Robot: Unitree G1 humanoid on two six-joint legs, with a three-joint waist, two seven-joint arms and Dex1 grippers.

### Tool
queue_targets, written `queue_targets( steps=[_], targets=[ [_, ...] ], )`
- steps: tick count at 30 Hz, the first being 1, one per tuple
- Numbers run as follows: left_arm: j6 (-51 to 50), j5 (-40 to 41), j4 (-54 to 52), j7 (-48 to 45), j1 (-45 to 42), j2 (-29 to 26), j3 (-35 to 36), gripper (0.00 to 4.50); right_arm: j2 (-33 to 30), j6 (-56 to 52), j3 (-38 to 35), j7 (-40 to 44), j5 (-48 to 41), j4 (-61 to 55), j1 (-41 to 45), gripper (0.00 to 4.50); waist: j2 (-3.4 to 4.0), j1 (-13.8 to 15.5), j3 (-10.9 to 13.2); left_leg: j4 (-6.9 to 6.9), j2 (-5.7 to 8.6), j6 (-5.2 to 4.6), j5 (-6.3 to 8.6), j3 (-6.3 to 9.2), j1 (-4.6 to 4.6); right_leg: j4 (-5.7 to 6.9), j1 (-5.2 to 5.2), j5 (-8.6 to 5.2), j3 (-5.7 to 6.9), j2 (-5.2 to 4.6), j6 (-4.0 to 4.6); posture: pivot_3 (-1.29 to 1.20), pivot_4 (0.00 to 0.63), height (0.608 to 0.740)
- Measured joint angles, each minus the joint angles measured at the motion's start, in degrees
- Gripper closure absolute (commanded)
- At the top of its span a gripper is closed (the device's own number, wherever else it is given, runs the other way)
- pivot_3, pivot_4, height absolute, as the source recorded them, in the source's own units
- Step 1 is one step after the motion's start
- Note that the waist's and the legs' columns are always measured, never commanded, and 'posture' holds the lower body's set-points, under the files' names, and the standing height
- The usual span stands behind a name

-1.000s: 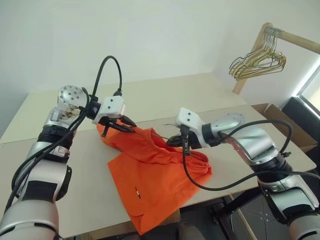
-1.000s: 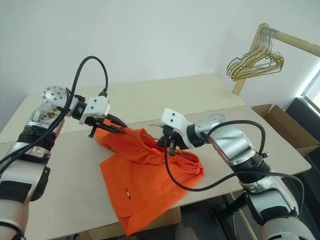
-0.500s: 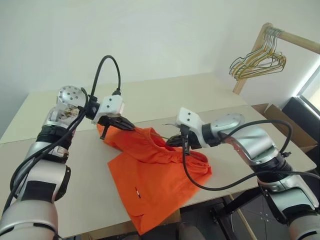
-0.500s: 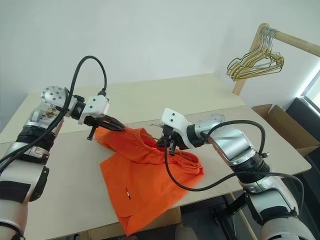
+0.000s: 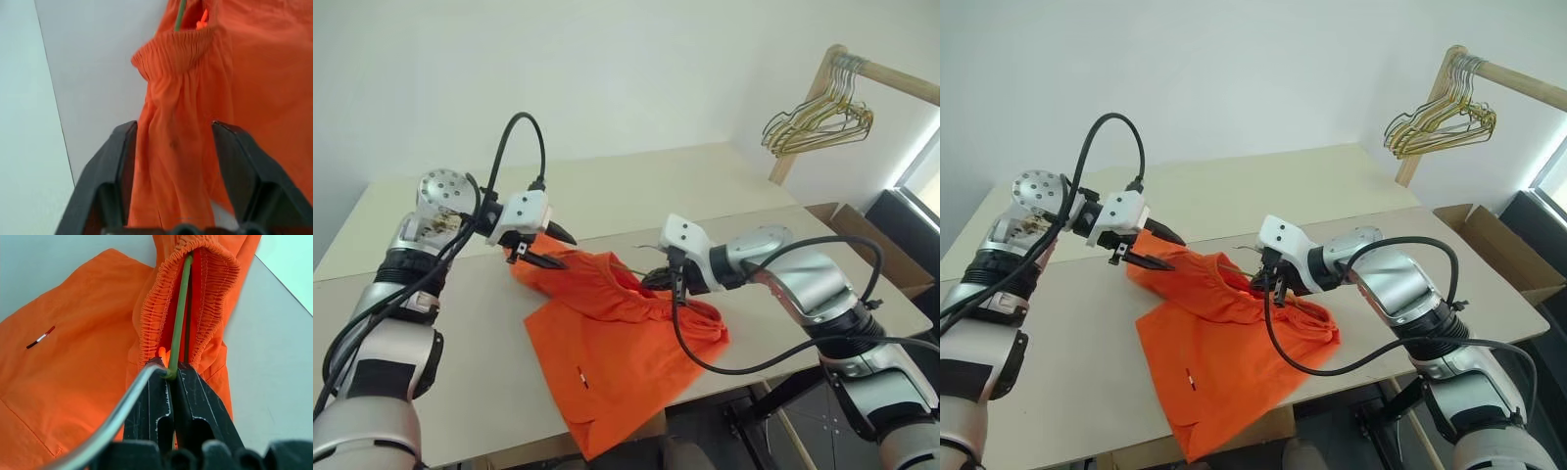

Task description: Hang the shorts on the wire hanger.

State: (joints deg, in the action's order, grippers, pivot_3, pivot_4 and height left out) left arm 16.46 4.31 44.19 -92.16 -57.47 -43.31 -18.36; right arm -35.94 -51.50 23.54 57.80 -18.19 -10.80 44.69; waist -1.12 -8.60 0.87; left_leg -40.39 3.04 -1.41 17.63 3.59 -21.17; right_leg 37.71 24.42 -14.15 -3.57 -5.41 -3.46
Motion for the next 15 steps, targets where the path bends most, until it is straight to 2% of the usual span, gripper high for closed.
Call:
queue_targets(
  steps=[3,7,10,15],
  targets=[
    [3.1,-3.4,2.9,0.5,0.0,-0.6,-0.3,2.00,0.0,0.0,0.0,0.0,0.0,0.0,-0.1,4.50,0.00,0.0,0.0,0.00,0.00,0.00,0.00,0.00,0.00,-0.01,0.00,0.00,0.00,0.00,0.00,-0.10,0.000,0.740],
    [7.1,-10.3,8.9,6.6,-0.2,-0.2,-1.6,2.00,-0.1,-0.2,0.0,0.0,0.0,-0.2,-0.1,4.50,0.00,0.2,0.0,0.00,0.02,-0.01,0.00,0.00,0.00,0.00,-0.02,0.00,0.01,-0.01,0.00,-0.10,0.000,0.740],
    [7.3,-12.3,11.6,8.6,-0.5,1.2,-1.7,2.54,-0.1,-0.3,0.0,0.0,0.0,-0.2,-0.2,4.50,0.00,0.3,0.0,0.00,0.03,-0.01,0.01,0.00,-0.02,0.02,-0.01,0.00,0.02,-0.02,0.00,-0.10,0.000,0.740],
    [7.5,-13.3,13.0,9.4,-1.5,2.6,-1.5,3.98,-0.5,-0.4,0.0,-0.1,0.0,-0.3,-0.2,4.50,0.00,0.2,0.0,0.00,0.02,-0.02,0.01,0.00,-0.02,0.02,-0.01,0.00,0.02,-0.02,0.00,-0.11,0.000,0.740]
  ],
)
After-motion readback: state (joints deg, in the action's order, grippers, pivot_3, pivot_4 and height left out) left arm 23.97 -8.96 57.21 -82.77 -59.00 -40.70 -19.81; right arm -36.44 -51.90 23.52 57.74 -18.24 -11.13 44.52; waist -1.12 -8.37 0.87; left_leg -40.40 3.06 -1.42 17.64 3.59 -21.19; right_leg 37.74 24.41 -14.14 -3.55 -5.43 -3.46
